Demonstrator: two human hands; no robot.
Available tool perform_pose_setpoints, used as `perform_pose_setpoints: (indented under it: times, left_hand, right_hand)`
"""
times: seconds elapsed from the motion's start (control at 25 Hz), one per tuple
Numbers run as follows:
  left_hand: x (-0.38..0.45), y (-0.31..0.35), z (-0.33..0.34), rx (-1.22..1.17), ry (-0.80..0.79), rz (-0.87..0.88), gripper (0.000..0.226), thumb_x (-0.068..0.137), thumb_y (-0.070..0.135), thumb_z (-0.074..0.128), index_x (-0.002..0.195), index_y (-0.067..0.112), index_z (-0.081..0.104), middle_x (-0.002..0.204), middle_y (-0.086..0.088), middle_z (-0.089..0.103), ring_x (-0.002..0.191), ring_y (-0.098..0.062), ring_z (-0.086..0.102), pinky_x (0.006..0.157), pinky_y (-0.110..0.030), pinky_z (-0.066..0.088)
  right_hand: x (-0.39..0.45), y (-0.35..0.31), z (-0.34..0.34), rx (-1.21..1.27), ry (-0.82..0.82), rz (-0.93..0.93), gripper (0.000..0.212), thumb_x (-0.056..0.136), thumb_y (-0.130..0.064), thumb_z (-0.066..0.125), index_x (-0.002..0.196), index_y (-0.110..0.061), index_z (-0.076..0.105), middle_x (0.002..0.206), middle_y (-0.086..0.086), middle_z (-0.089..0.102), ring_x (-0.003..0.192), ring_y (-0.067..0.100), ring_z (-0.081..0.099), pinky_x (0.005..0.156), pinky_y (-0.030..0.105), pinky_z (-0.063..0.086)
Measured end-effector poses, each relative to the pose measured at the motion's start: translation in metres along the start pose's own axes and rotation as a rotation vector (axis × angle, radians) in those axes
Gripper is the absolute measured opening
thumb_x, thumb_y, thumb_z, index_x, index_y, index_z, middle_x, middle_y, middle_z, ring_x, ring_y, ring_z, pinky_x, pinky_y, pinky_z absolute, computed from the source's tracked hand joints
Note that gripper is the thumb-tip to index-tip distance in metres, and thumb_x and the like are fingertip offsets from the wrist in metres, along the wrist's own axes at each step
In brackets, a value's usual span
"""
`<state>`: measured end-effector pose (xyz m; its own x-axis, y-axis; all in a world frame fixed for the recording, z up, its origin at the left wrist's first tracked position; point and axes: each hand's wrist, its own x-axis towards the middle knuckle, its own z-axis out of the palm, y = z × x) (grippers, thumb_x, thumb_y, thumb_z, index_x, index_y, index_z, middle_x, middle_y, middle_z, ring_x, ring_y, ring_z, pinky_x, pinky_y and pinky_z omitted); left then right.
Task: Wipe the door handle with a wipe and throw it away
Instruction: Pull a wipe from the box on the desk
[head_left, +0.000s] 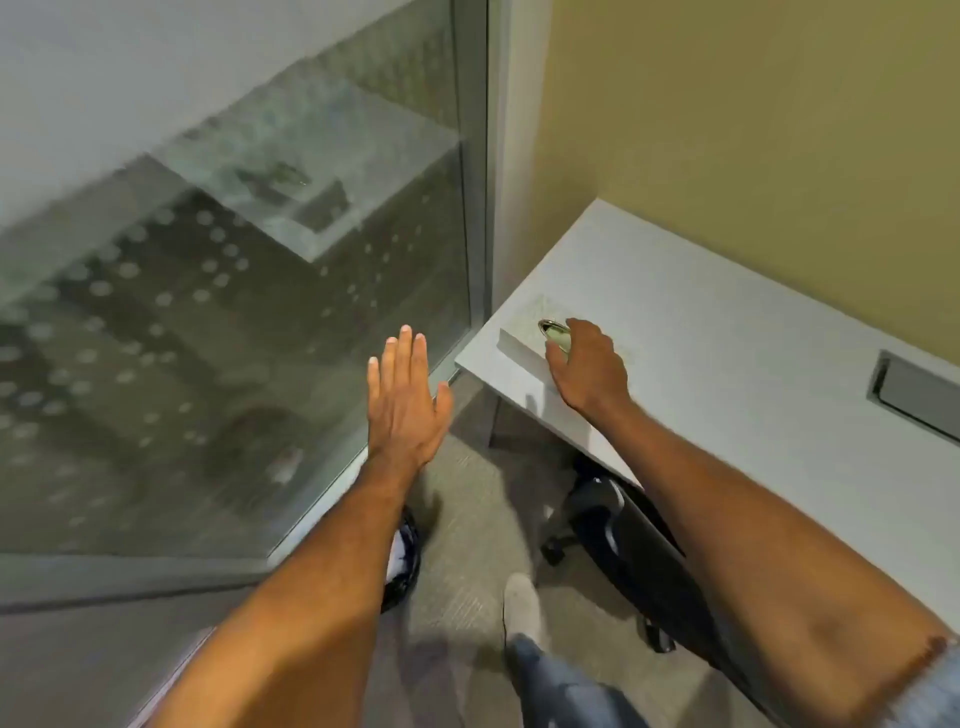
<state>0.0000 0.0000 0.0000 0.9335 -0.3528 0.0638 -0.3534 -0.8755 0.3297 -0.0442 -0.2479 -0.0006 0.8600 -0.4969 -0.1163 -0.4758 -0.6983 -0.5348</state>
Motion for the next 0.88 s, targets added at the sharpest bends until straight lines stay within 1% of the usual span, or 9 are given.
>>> perform_pose_setpoints:
  times: [0.12,0.2,0.36,0.44,0.52,0.6,0.68,0.76,0.88]
  left_hand:
    - [0.037,0.034,0.044,-0.029,-0.123,0.019,0.070,0.108,0.039,0.041,0.166,0.014,0.012,0.176,-0.005,0.002,0.163,-0.025,0.004,0.133,-0.046,0.000]
    - [0.060,0.055,0.077,-0.065,-0.210,0.046,0.070,0.109,0.044,0.037,0.167,0.016,0.010,0.176,-0.003,0.000,0.163,-0.024,0.001,0.133,-0.045,-0.001]
    - [0.103,0.080,0.134,-0.066,-0.345,0.058,0.075,0.108,0.056,0.037,0.167,0.023,0.004,0.176,0.001,-0.005,0.164,-0.024,-0.002,0.133,-0.045,-0.003]
    - [0.114,0.088,0.153,-0.084,-0.339,0.063,0.076,0.106,0.056,0.043,0.167,0.023,0.011,0.177,0.000,0.000,0.164,-0.025,0.003,0.134,-0.047,0.002]
    - [0.126,0.091,0.171,-0.075,-0.277,0.110,0.075,0.104,0.053,0.051,0.165,0.018,0.023,0.175,-0.004,0.014,0.162,-0.027,0.015,0.133,-0.051,0.015]
    - [0.133,0.094,0.183,-0.039,-0.242,0.121,0.077,0.101,0.055,0.059,0.162,0.015,0.032,0.172,-0.007,0.025,0.159,-0.029,0.026,0.130,-0.051,0.026]
    - [0.139,0.098,0.191,0.003,-0.239,0.094,0.079,0.097,0.057,0.064,0.159,0.014,0.038,0.169,-0.008,0.033,0.157,-0.030,0.032,0.127,-0.051,0.033]
    - [0.141,0.101,0.195,0.006,-0.251,0.069,0.078,0.095,0.055,0.067,0.157,0.015,0.041,0.168,-0.008,0.035,0.156,-0.031,0.033,0.125,-0.052,0.035]
    - [0.140,0.101,0.199,-0.014,-0.242,0.054,0.075,0.094,0.054,0.067,0.155,0.016,0.044,0.167,-0.008,0.037,0.156,-0.033,0.034,0.124,-0.055,0.037]
  right_hand:
    - [0.035,0.039,0.008,0.110,-0.003,0.179,0.063,0.100,-0.039,0.057,0.156,-0.017,0.040,0.159,0.009,0.045,0.144,0.032,0.044,0.115,0.045,0.039]
    - [0.051,0.062,0.020,0.173,-0.035,0.244,0.064,0.099,-0.034,0.062,0.156,-0.017,0.040,0.158,0.008,0.045,0.143,0.030,0.045,0.115,0.042,0.039]
    - [0.077,0.088,0.047,0.191,-0.042,0.218,0.059,0.096,-0.035,0.068,0.149,-0.019,0.049,0.149,0.006,0.054,0.135,0.027,0.052,0.110,0.039,0.045]
    - [0.081,0.096,0.056,0.189,-0.008,0.185,0.049,0.095,-0.034,0.067,0.141,-0.019,0.058,0.140,0.006,0.059,0.126,0.026,0.056,0.104,0.039,0.049]
    - [0.085,0.103,0.062,0.229,0.059,0.139,0.037,0.094,-0.029,0.067,0.128,-0.015,0.065,0.129,0.007,0.063,0.118,0.027,0.058,0.097,0.039,0.051]
    - [0.088,0.108,0.068,0.165,0.142,0.043,0.026,0.092,-0.020,0.070,0.115,-0.007,0.072,0.118,0.014,0.068,0.109,0.032,0.060,0.087,0.040,0.052]
    - [0.094,0.112,0.070,0.086,0.134,0.011,0.016,0.092,-0.017,0.073,0.103,-0.005,0.076,0.109,0.016,0.071,0.100,0.035,0.063,0.077,0.037,0.050]
    - [0.099,0.111,0.068,0.092,0.099,0.058,0.015,0.093,-0.021,0.074,0.100,-0.008,0.078,0.106,0.014,0.072,0.096,0.032,0.064,0.071,0.033,0.048]
    - [0.101,0.108,0.066,0.132,0.091,0.103,0.020,0.096,-0.028,0.072,0.101,-0.010,0.078,0.106,0.011,0.073,0.094,0.029,0.064,0.067,0.035,0.053]
